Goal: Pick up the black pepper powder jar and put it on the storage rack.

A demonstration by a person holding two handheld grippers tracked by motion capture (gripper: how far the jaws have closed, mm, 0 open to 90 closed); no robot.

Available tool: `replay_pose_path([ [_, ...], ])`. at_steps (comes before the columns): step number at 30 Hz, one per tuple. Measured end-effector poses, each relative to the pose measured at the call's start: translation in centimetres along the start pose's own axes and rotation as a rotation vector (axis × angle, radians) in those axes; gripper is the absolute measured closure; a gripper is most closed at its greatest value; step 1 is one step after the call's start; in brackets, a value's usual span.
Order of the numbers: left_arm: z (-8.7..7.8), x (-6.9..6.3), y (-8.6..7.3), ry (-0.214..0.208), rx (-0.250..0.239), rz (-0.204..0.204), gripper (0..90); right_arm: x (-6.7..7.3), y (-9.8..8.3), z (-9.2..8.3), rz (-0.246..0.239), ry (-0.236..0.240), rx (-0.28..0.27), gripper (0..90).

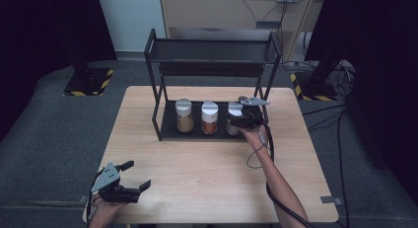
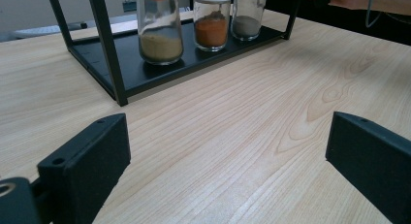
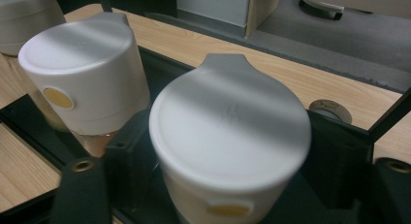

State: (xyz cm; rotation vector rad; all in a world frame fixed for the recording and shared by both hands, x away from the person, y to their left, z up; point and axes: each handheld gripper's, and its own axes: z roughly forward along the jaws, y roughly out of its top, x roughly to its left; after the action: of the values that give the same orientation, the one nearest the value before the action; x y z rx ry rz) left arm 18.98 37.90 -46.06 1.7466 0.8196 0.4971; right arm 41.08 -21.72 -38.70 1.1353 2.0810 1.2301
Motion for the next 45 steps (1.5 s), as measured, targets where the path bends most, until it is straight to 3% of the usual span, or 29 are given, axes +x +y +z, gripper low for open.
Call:
replay_pose_path([
  [5, 0.0, 0.0, 0.0, -0.001, 0.002, 0.003, 1.3, -0.4, 0.0, -1.0, 0.026, 0.006, -0.041, 14.9],
  [9, 0.0, 0.0, 0.0, 0.0, 0.002, 0.003, 1.3, -0.5, 0.8, -2.0, 0.011, 0.013, -0.058, 9.5],
  [20, 0.1, 0.0, 0.1, 0.002, 0.002, -0.005, 1.3, -0.5, 2.9, -5.1, -0.035, 0.048, -0.101, 7.8],
  [31, 0.1, 0.0, 0.1, 0.0, 0.001, -0.004, 1.3, 0.2, 4.1, -8.8, -0.104, 0.12, -0.14, 7.5],
  [37, 0.1, 0.0, 0.0, -0.003, -0.002, -0.003, 1.3, 1.1, 3.8, -10.4, -0.149, 0.153, -0.152, 7.4],
  [45, 0.1, 0.0, 0.0, -0.006, -0.002, 0.001, 1.2, 1.7, 2.3, -12.8, -0.163, 0.185, -0.17, 7.4],
])
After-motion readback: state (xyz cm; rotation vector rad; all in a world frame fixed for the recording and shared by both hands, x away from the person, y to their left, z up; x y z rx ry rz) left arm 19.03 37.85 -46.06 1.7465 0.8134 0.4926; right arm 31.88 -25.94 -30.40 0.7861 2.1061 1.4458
